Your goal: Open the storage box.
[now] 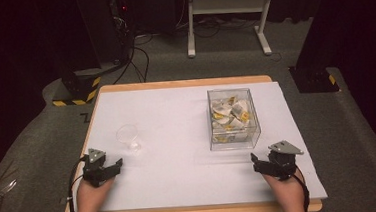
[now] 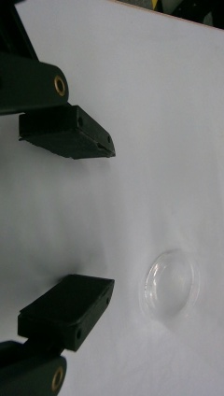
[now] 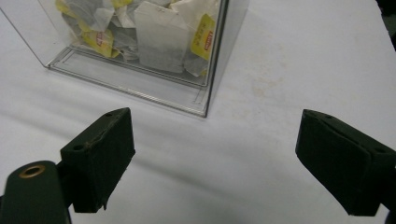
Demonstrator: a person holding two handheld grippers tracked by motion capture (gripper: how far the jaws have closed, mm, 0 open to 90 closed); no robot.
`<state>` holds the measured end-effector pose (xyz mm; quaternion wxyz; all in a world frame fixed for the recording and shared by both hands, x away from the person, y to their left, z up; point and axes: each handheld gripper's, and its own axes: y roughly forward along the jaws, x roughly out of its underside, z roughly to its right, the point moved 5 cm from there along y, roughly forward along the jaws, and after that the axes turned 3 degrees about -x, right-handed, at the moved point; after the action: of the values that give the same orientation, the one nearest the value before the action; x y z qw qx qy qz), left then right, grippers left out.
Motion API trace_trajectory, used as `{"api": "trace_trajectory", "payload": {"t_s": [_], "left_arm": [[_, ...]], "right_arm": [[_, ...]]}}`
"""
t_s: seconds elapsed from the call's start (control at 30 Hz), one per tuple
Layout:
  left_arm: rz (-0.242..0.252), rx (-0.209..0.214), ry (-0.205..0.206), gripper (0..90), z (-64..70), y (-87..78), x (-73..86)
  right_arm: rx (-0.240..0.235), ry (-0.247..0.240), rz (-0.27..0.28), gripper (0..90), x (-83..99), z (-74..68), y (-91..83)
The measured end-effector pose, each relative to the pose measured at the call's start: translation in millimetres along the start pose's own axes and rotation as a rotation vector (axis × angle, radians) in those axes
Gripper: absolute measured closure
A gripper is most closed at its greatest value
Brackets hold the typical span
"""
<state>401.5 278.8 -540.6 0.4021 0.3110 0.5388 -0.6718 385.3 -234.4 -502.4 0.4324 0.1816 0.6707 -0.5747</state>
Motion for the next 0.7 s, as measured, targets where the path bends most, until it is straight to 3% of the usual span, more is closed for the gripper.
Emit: {"api": "trace_trajectory", "payload": {"t_s": [0.7], "left_arm": [[-0.001, 0.001, 0.0, 30.7, -0.1, 0.0, 0.0]], "right_arm": [[-0.063, -0.026, 0.012, 13.1, -3.7, -28.8, 3.0]]}}
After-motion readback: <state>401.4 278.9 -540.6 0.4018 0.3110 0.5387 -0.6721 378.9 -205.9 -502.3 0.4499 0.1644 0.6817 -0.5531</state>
